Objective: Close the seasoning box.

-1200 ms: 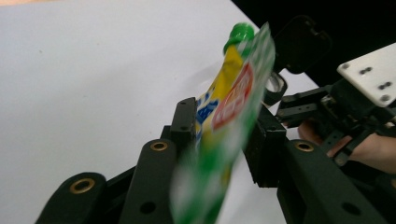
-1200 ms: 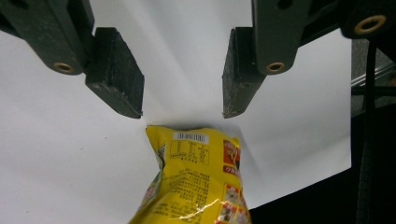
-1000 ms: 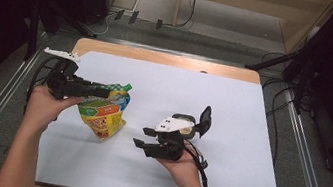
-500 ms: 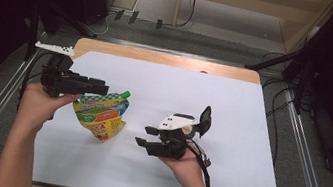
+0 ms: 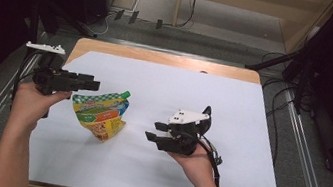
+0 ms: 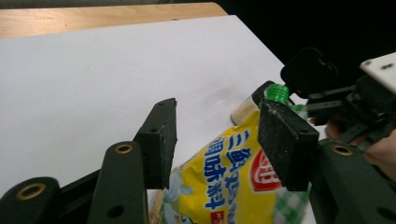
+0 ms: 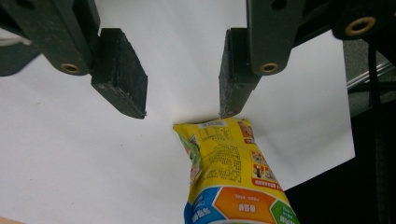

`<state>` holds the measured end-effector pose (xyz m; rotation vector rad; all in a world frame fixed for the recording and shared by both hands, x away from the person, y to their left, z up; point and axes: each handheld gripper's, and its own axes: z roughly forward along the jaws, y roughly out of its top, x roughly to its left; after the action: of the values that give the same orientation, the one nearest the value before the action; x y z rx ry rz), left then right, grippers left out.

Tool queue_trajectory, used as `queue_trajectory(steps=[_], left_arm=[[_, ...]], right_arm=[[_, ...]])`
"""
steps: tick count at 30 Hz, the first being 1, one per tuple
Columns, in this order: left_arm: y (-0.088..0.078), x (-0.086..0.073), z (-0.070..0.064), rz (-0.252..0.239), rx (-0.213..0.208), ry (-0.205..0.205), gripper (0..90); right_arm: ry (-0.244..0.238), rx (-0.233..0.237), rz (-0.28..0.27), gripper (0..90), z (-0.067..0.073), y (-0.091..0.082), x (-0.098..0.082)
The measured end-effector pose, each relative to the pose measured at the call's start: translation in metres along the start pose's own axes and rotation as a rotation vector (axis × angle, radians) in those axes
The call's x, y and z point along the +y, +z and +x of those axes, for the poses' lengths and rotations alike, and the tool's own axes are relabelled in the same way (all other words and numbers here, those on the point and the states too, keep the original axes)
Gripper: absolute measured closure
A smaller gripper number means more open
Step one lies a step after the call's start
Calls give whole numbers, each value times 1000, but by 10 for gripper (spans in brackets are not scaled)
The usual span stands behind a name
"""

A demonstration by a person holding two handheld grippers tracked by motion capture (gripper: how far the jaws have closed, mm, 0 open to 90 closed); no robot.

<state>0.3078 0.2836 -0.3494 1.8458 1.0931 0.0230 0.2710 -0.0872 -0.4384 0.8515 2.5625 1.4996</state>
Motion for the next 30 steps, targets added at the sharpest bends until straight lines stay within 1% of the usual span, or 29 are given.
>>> queue_trajectory(steps=[2,4,6,9,13,15,16,17,18,20,22,24,27,30], left_arm=[[3,-2,3,7,17,-3,475],[5,-3,5,14,23,-5,475],[6,-4,7,15,22,-8,473],[8,-6,10,21,25,-16,470],[11,-8,13,27,21,-17,471],[12,-9,15,25,20,-13,470],[13,-10,16,26,20,-25,470],[14,-11,17,25,22,-27,469],[14,-11,17,26,24,-27,469],[16,-12,18,29,43,-26,471],[18,-13,19,34,44,-29,468],[19,-14,20,31,44,-41,466],[19,-14,20,27,45,-45,458],[19,-15,20,25,57,-45,457]], right_arm=[[7,-4,-1,535,-2,-5,2],[9,-5,-2,538,-4,-11,4],[20,-9,-1,542,-7,-17,6],[24,-9,-13,543,-11,-24,9],[32,-16,-6,537,-15,-32,12],[26,-21,2,538,-17,-35,14],[21,-20,1,540,-18,-36,14],[21,-23,4,541,-19,-38,15],[22,-24,3,543,-20,-40,15],[26,-26,-2,549,-22,-44,16],[29,-32,-9,555,-26,-50,18],[36,-36,-16,562,-29,-55,19],[43,-46,-28,579,-34,-65,20],[54,-60,-38,606,-39,-74,21]])
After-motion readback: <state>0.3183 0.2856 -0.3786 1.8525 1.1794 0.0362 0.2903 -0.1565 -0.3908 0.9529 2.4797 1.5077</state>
